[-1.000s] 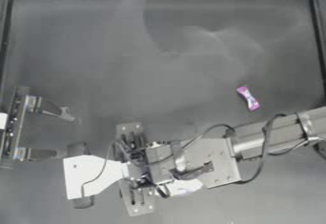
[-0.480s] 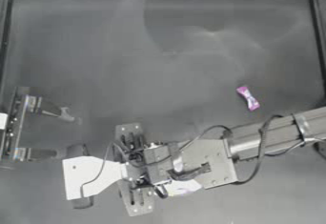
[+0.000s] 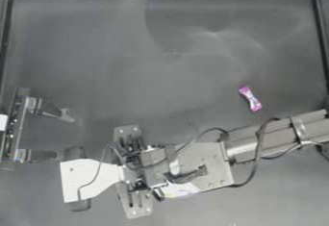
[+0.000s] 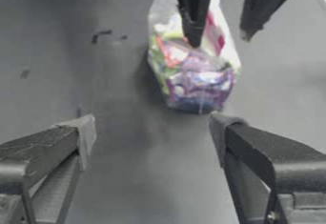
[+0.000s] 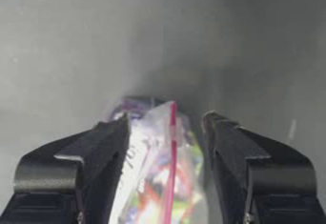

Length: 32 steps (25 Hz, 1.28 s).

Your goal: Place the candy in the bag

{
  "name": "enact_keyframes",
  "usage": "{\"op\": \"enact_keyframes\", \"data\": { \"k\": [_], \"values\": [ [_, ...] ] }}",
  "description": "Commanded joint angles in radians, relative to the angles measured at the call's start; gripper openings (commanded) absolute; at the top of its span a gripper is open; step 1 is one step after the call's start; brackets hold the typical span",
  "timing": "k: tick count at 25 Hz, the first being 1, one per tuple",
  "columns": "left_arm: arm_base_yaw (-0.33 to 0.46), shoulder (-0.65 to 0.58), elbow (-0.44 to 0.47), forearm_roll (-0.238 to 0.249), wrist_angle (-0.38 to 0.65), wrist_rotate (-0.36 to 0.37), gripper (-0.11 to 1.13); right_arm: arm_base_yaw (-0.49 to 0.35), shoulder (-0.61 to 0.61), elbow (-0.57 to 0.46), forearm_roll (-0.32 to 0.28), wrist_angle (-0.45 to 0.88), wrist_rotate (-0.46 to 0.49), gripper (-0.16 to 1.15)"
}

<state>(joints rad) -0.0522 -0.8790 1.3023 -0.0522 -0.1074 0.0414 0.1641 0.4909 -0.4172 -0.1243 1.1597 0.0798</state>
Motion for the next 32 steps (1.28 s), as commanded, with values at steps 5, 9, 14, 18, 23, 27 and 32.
{"op": "enact_keyframes", "data": {
  "k": [5,9,14,18,23,27,32],
  "values": [
    [0.000,-0.029,0.000,-0.002,-0.009,-0.002,1.01,-0.002,-0.025,-0.025,-0.003,0.006,-0.003,0.67],
    [0.000,-0.034,0.003,-0.002,-0.009,-0.002,1.01,0.000,-0.025,-0.025,-0.011,0.015,-0.003,0.55],
    [0.000,-0.034,0.005,-0.002,-0.009,-0.002,1.01,0.000,-0.025,-0.028,-0.038,0.021,-0.002,0.43],
    [0.000,-0.032,0.005,0.000,-0.009,-0.002,1.01,0.002,-0.025,-0.026,-0.041,0.021,-0.003,0.31],
    [0.000,-0.025,0.002,-0.002,-0.009,-0.002,1.01,0.002,-0.032,-0.023,-0.038,0.018,-0.012,0.13],
    [0.000,-0.017,-0.003,-0.002,-0.018,-0.002,1.01,0.002,-0.034,-0.028,-0.037,0.017,-0.017,0.04],
    [0.000,0.029,-0.003,-0.017,-0.060,-0.002,1.01,0.002,-0.060,-0.005,-0.038,-0.018,-0.015,0.05]
  ]
}}
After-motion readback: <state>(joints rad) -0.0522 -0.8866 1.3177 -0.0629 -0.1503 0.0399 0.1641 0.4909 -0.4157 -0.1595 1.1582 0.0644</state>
